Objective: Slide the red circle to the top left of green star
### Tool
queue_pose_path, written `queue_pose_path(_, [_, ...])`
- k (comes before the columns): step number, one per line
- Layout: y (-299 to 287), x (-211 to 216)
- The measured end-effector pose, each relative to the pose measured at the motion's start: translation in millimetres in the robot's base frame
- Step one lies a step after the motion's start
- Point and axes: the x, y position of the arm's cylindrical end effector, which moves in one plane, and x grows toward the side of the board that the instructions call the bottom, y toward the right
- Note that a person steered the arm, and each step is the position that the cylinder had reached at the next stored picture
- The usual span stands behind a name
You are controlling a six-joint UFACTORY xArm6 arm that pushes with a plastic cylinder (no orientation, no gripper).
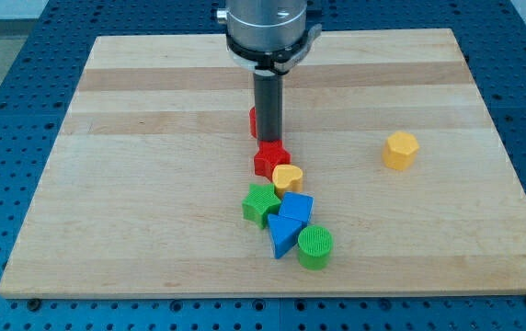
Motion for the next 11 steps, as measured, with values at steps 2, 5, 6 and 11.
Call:
queue_pose_path(2, [46,-59])
queue_pose_path(5, [-104,47])
queue_pose_path(6, [-104,11])
queue_pose_path(11, [-56,11])
